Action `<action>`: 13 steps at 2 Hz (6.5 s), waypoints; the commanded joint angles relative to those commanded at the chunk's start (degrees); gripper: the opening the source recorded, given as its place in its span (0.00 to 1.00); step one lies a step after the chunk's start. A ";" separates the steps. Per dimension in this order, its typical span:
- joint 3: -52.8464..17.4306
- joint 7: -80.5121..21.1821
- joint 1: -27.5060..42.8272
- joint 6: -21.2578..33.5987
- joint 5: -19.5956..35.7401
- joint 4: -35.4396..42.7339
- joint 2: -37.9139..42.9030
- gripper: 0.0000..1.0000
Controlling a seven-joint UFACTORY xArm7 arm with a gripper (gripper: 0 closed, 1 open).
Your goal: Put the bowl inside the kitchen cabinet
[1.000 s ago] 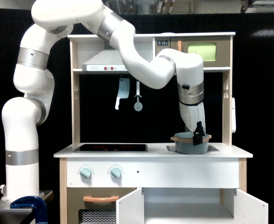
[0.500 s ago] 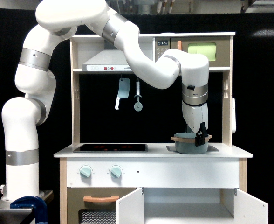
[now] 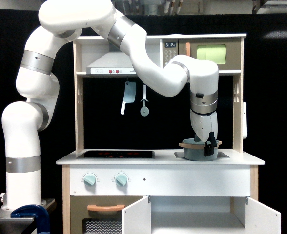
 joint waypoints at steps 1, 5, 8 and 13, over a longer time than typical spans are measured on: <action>1.43 0.90 0.53 -1.72 0.33 -0.13 0.50 0.00; -3.21 -32.36 -19.66 -2.13 2.57 -6.39 14.92 0.00; 15.37 -21.54 -7.79 -25.68 10.24 5.32 33.80 1.00; 7.63 -23.39 -34.22 5.74 -7.78 -14.61 -4.38 1.00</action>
